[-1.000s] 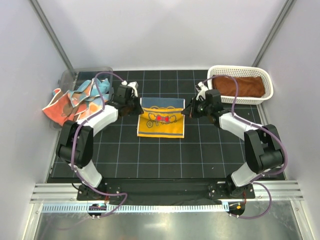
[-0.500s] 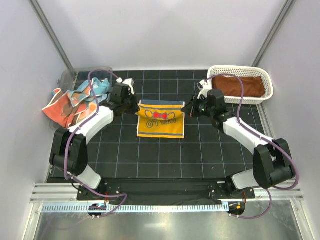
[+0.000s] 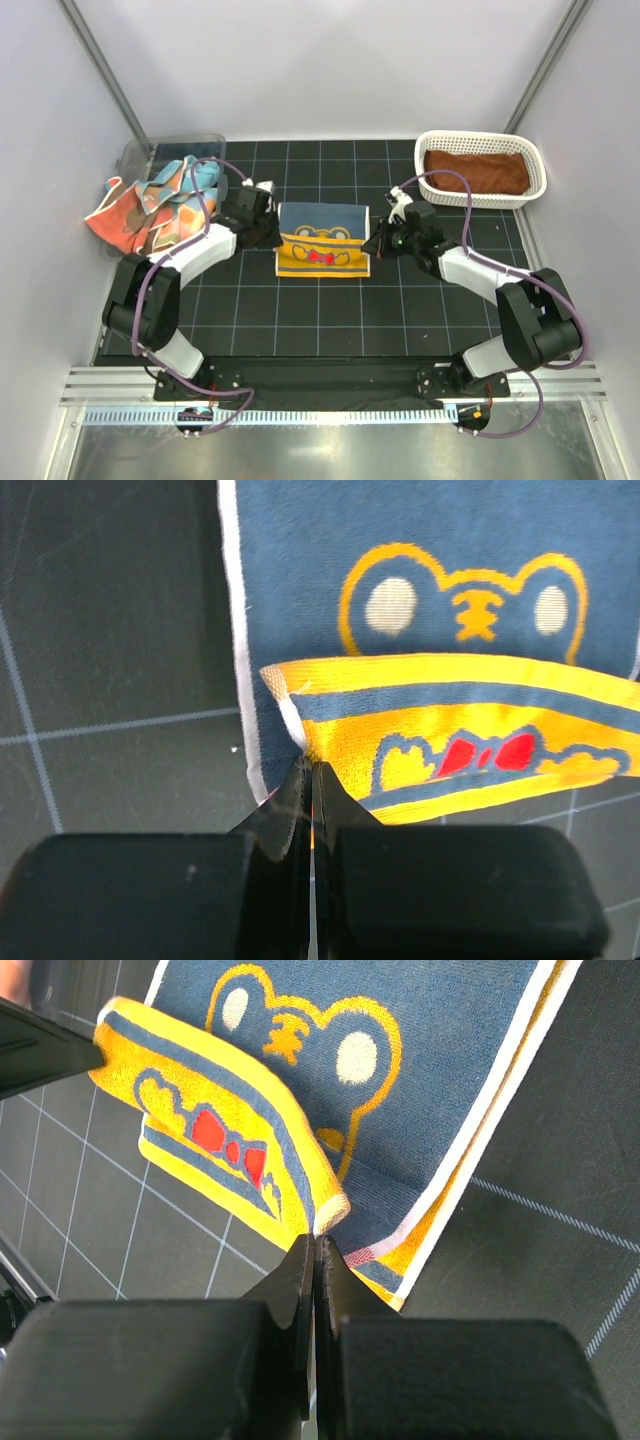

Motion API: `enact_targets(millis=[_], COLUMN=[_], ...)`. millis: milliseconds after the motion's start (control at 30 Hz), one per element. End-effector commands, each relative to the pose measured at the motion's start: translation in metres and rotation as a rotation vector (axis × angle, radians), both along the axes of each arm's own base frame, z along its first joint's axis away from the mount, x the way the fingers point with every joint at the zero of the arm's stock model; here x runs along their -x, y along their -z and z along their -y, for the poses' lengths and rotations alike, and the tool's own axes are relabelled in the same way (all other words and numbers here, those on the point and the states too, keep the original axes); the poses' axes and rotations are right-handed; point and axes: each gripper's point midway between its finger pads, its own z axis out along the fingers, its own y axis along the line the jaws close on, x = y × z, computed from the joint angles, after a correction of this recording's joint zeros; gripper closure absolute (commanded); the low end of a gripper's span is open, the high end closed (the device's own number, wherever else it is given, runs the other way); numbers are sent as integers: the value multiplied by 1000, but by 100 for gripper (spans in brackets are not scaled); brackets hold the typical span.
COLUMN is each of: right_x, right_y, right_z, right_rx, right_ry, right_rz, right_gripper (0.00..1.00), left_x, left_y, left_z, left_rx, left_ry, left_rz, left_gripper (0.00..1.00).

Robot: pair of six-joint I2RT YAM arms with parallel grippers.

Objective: Fold and stack the towels
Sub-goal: Fold the towel

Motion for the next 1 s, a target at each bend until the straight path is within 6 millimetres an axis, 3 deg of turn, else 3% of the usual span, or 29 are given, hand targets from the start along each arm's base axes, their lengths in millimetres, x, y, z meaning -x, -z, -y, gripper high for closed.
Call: enact_targets(millis=[0, 100, 133, 233, 333, 467, 600, 667, 767, 833, 967], right_x=[-9, -7, -6, 0, 13, 33, 35, 33, 31, 28, 26], right_y=[-16, -20, -21, -21, -17, -10, -12, -8, -4, -6, -11], right_z=[0, 0, 0, -1, -7, -4, 2, 1, -1, -1, 0], right_rx=[-11, -12, -15, -25, -61, -77, -58, -51, -49, -51, -54], right_ry=[5, 3, 3, -11, -48, -48, -31, -29, -28, -21, -18], right_rz=[80, 83, 83, 71, 38, 6, 17, 1, -14, -8, 6], right_gripper=[99, 99, 99, 99, 99, 95, 96, 96, 95, 95, 95], left_x=[-2, 2, 5, 13, 15, 3, -5, -9, -16, -22, -24], left_y=[-6, -6, -5, -11, -25, -45, -28, -20, -15, -8, 6], left_z=[-5, -9, -9, -12, -17, -14, -5, 17, 31, 33, 20], left_rx=[-12, -11, -11, 13, 29, 32, 25, 99, 124, 102, 4], left_ry=[-53, -79, -85, -127, -167, -165, -128, -36, 44, 63, 67], left_rz=[30, 12, -2, -11, 13, 41, -33, -49, -68, -101, -124], left_gripper=[100, 96, 84, 61, 49, 44, 43, 44, 44, 46, 46])
